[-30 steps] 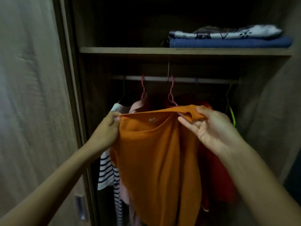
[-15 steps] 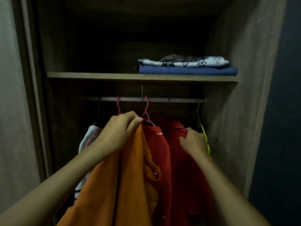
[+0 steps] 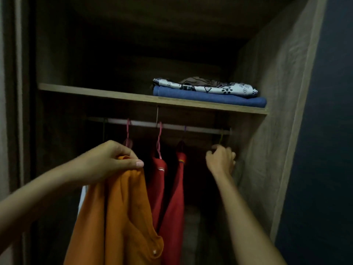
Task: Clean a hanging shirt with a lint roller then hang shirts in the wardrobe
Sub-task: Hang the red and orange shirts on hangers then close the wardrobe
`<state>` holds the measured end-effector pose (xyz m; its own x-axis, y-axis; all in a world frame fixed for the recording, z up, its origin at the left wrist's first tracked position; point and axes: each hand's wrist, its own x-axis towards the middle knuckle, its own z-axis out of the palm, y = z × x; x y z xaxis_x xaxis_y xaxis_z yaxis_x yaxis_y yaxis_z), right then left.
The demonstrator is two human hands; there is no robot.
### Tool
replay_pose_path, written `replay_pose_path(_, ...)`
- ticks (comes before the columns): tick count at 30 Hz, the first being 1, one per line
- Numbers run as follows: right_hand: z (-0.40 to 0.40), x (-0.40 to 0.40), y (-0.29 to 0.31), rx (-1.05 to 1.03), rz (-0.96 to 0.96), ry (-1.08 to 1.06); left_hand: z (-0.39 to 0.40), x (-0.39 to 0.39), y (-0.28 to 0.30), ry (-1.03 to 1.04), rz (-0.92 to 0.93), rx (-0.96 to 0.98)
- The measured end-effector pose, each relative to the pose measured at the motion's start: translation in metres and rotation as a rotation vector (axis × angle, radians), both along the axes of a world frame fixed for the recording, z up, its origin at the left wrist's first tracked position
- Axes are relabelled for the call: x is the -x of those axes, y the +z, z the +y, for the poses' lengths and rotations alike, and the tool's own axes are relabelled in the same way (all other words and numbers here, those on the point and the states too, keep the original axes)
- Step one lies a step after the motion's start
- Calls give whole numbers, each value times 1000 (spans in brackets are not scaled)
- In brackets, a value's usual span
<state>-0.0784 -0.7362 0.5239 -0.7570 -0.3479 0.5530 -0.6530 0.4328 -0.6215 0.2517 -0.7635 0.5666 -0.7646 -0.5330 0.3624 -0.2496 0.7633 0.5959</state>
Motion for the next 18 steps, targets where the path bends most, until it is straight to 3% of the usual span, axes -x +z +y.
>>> replay_pose_path(3, -11, 29, 8, -243, -194, -39, -6, -1, -10, -73, -171, -30)
replay_pose_path(7, -33, 51, 12, -340, -255, 102, -16, 6, -29, -86, -211, -55)
replay_pose_path(12, -53, 65, 16, 50, -541, 443, -22, 11, -25, -100, -161, 127)
replay_pose_path(18, -67, 69, 28, 267, -583, 553, -28, 22, -21, -8, -160, 192)
